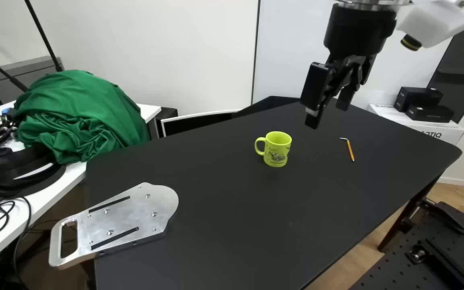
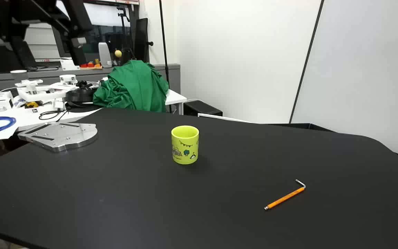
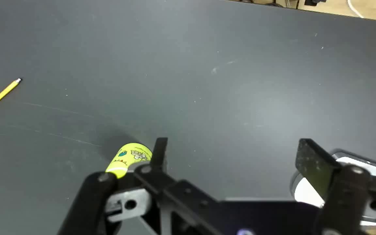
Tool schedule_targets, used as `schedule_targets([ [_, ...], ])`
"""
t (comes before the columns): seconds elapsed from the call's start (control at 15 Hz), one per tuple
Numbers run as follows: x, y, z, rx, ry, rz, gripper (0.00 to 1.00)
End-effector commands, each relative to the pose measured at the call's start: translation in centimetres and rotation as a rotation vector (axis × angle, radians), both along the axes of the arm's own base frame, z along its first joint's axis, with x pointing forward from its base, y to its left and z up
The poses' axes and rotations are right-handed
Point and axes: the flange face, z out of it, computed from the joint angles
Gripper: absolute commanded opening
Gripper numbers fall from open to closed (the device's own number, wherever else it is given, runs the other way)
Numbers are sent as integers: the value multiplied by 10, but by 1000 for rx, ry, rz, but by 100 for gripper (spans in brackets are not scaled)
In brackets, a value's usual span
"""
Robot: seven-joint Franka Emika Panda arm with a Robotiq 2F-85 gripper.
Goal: Pick up the Allen key from the table and put it in the cup
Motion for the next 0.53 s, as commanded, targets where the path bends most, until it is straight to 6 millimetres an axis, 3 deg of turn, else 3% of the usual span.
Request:
schedule_targets([
  [0.0,0,0,1,0,1,0,100],
  [0.47,1,0,-1,-1,7,0,100],
])
